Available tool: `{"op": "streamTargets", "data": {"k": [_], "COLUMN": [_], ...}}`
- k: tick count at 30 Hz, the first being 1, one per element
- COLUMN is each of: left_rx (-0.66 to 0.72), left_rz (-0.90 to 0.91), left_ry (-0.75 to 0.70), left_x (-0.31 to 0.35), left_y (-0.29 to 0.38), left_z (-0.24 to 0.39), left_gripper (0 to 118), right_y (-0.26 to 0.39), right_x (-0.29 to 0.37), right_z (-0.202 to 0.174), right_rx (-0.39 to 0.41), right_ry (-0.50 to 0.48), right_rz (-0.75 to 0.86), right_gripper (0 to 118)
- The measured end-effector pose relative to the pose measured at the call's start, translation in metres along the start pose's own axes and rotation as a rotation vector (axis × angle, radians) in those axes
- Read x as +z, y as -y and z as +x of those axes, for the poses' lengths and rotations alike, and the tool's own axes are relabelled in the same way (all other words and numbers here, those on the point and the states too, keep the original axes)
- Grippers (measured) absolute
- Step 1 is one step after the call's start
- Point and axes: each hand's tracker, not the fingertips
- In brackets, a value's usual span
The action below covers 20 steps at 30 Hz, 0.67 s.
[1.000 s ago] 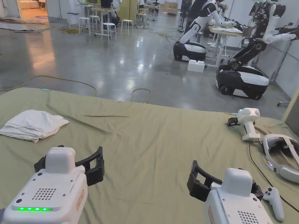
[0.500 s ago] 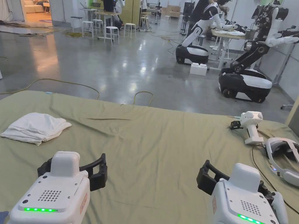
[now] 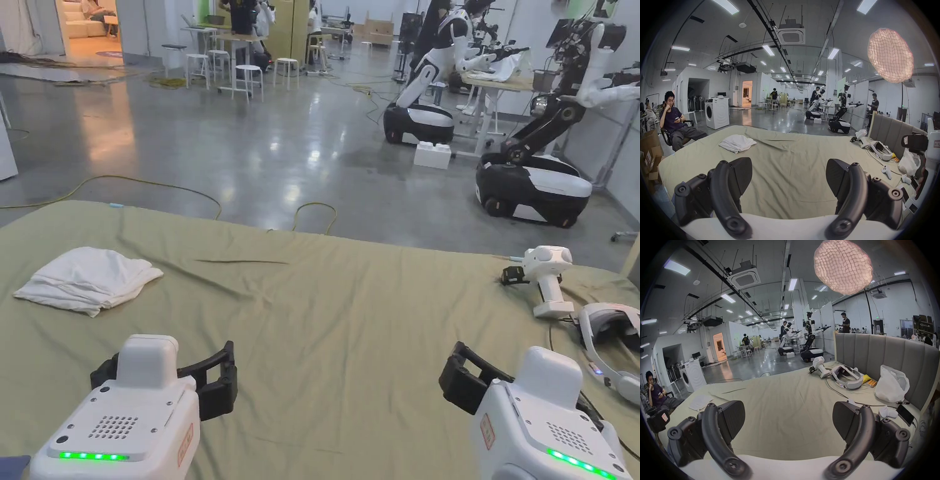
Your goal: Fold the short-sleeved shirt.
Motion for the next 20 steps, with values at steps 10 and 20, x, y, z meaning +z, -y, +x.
{"op": "streamTargets", "data": {"k": [10,20], "left_rx": [-0.008,0.004], "left_rz": [0.002,-0.016], "left_ry": [0.005,0.029], "left_x": [-0.002,-0.004], "left_y": [-0.006,-0.005], "left_z": [-0.012,-0.015], "left_gripper": [98,98], "right_y": [0.012,0.025], "right_x": [-0.001,-0.002], "right_z": [-0.012,-0.013], "right_rx": [0.071,0.106], "right_ry": [0.009,0.013], "right_rz": [-0.008,-0.017], "right_gripper": [110,110]}}
